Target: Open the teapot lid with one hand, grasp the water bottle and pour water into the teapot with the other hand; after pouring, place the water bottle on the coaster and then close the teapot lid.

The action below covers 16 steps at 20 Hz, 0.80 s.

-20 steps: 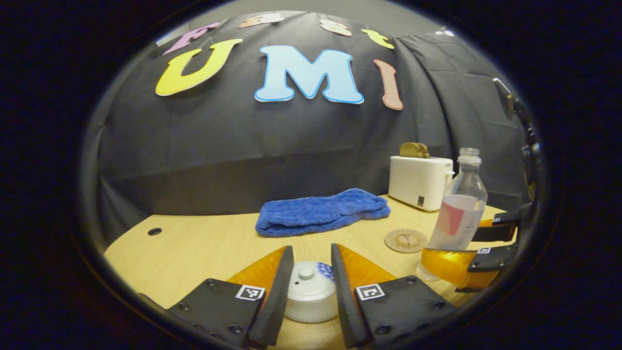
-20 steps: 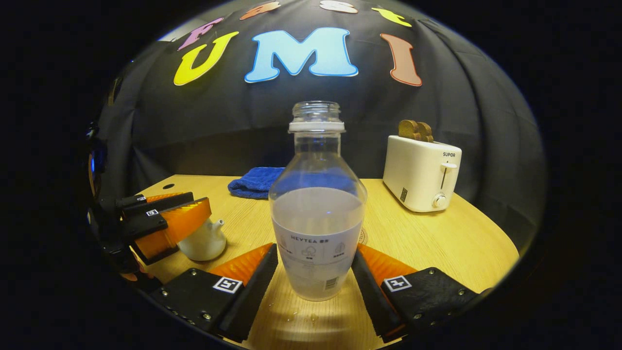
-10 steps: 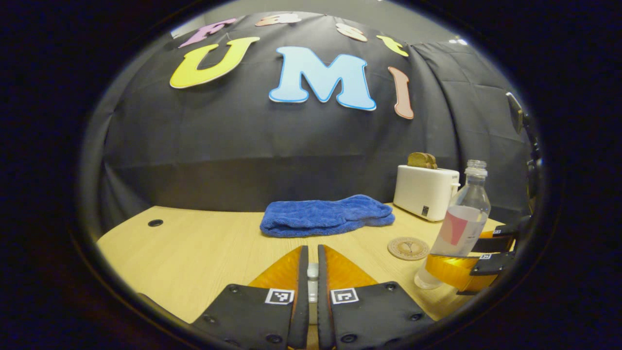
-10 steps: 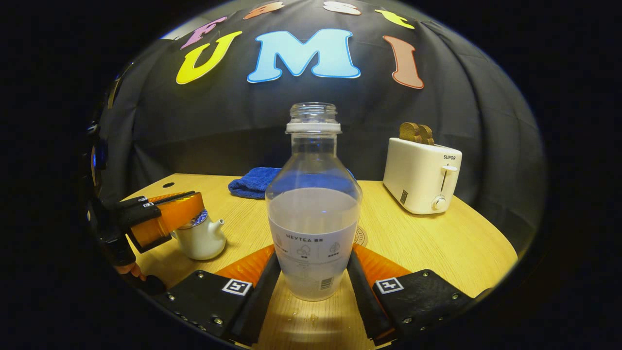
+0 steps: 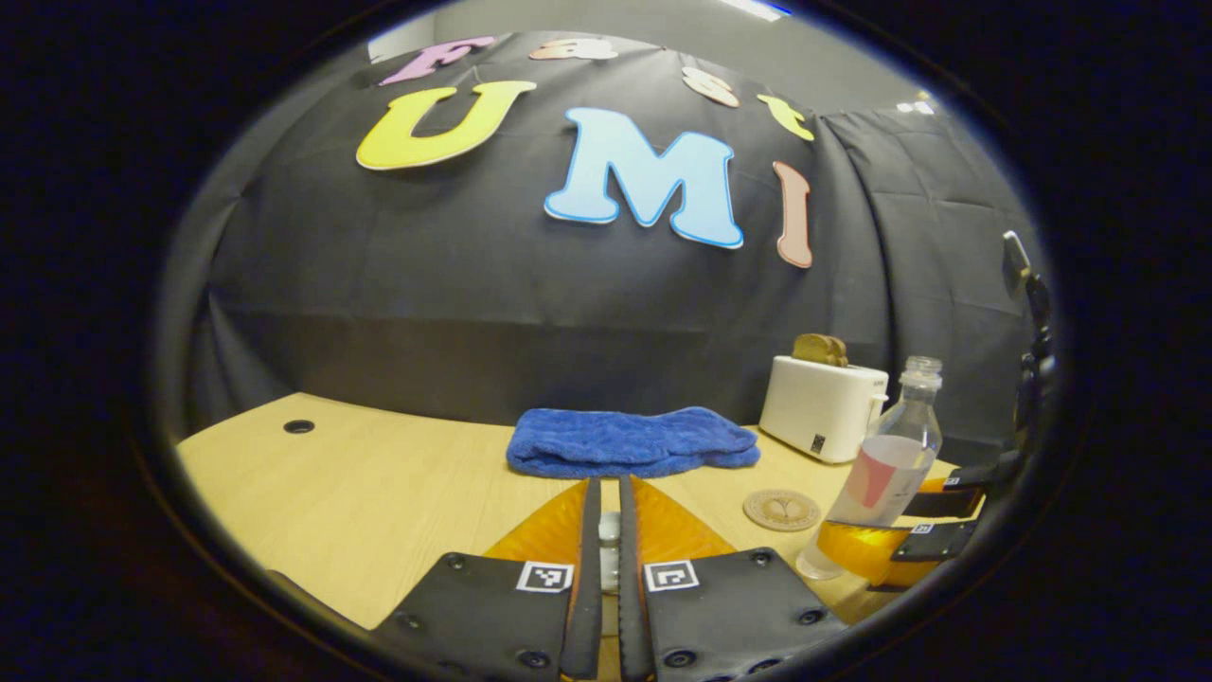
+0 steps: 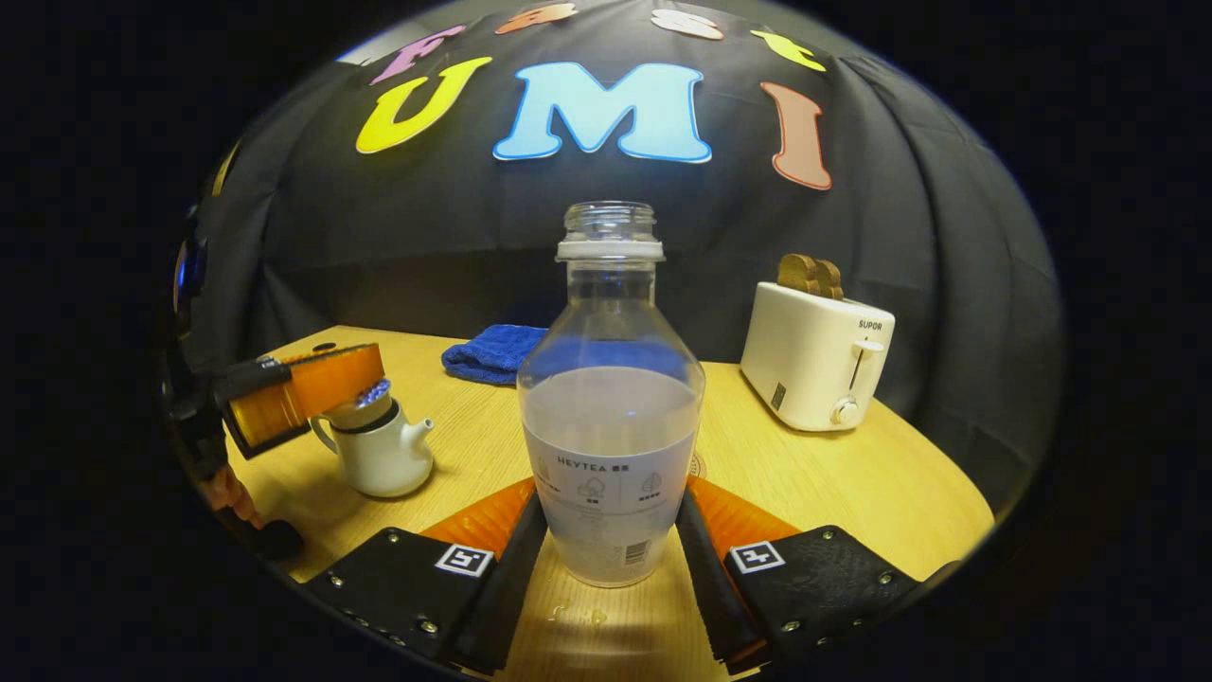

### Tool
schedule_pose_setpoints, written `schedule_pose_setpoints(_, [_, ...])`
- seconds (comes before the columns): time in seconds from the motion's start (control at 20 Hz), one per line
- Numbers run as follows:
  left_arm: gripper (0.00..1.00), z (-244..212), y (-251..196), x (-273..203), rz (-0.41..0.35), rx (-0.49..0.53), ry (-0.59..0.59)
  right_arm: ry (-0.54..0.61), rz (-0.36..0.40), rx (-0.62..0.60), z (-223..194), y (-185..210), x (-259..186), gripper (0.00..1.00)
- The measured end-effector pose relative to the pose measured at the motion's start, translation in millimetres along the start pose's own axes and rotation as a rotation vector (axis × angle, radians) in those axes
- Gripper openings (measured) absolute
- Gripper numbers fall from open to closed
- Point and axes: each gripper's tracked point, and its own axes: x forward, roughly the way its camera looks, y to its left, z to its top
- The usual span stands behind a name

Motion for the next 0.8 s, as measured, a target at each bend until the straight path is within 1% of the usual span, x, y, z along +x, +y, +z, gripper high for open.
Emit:
schedule_pose_setpoints(0.1, [0.15,5,1,-6,-0.009,-0.007,-0.008,-0.015,-0.025,-0.070,6,-2,-4,0.76])
schedule_pose_setpoints(0.2, [0.15,6,7,-12,-0.011,-0.010,-0.004,-0.024,-0.079,-0.161,9,-9,-7,0.76])
schedule_pose_setpoints(0.3, [0.15,5,18,-21,-0.007,-0.002,0.001,0.001,-0.115,-0.259,4,-12,-10,0.76])
schedule_pose_setpoints(0.4, [0.15,8,35,-30,-0.001,0.017,0.003,0.047,-0.109,-0.328,-4,-9,-12,0.76])
schedule_pose_setpoints(0.45, [0.12,7,45,-36,0.002,0.020,-0.001,0.061,-0.109,-0.354,-6,-8,-13,0.76])
schedule_pose_setpoints(0.5, [0.13,8,57,-42,0.010,0.018,-0.009,0.070,-0.116,-0.386,-5,-10,-13,0.76])
schedule_pose_setpoints(0.6, [0.13,7,79,-52,0.032,0.001,-0.027,0.084,-0.154,-0.487,0,-15,-15,0.76])
schedule_pose_setpoints(0.7, [0.15,9,94,-57,0.052,-0.011,-0.035,0.080,-0.195,-0.600,7,-17,-15,0.76])
schedule_pose_setpoints(0.75, [0.14,11,102,-58,0.072,-0.009,-0.050,0.085,-0.209,-0.649,10,-17,-15,0.76])
schedule_pose_setpoints(0.8, [0.14,14,107,-59,0.076,-0.016,-0.062,0.096,-0.212,-0.694,8,-14,-12,0.76])
